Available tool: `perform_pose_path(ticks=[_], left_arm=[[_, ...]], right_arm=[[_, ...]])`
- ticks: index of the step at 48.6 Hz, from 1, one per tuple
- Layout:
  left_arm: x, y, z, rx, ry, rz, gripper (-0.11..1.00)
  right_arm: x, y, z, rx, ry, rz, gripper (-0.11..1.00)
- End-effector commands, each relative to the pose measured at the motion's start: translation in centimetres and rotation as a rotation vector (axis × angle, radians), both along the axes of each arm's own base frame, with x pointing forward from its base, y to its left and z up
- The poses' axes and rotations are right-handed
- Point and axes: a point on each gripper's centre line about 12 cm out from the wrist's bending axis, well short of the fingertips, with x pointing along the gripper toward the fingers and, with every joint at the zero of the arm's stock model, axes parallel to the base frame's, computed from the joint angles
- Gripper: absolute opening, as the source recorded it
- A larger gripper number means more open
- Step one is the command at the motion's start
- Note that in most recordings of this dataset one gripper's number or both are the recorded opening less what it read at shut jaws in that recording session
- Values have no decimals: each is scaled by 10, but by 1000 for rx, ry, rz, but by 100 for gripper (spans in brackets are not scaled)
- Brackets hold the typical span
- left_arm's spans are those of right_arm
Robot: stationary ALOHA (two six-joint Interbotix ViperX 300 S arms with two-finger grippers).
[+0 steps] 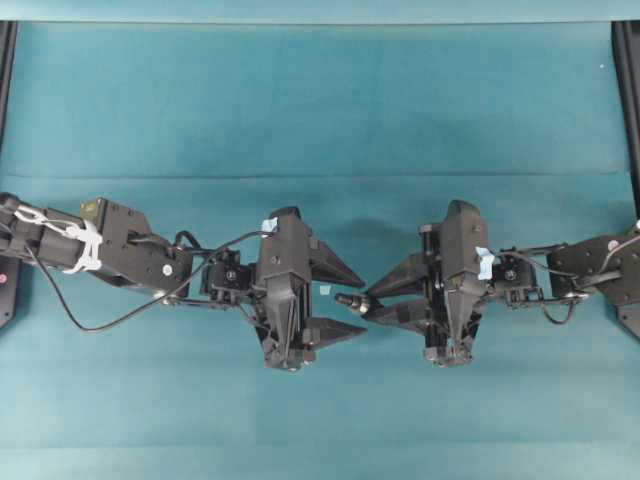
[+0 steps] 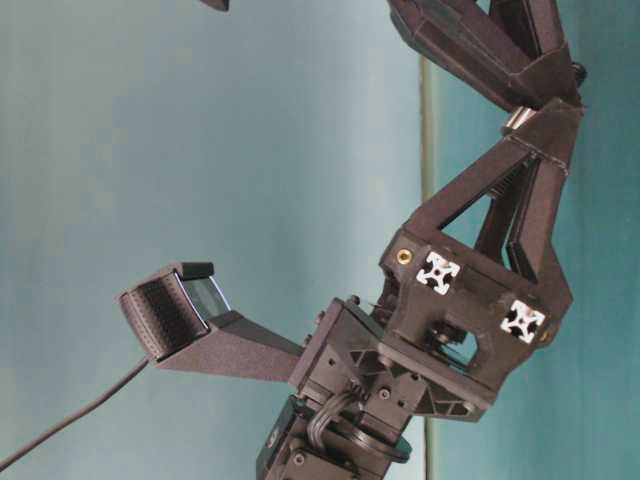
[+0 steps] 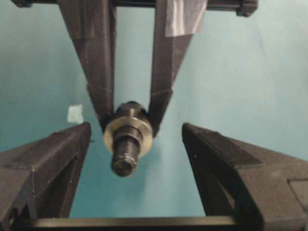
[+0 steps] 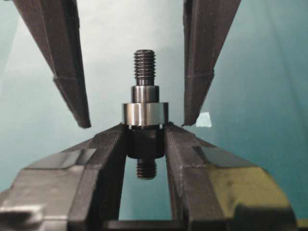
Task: Insert the washer onto the shaft with both hands.
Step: 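Open the left gripper and pull it back away from the shaft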
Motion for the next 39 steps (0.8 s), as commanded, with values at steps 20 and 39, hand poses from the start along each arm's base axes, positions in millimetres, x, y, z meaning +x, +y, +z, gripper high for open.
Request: perform_pose_path(ticks=[20, 39], left_arm=[[-8, 2, 17, 13, 27, -1, 85], [-57, 7, 33, 30, 139, -1, 85]], right_arm=[[4, 1, 6, 9, -19, 0, 0], [4, 2, 5, 7, -12, 4, 0]])
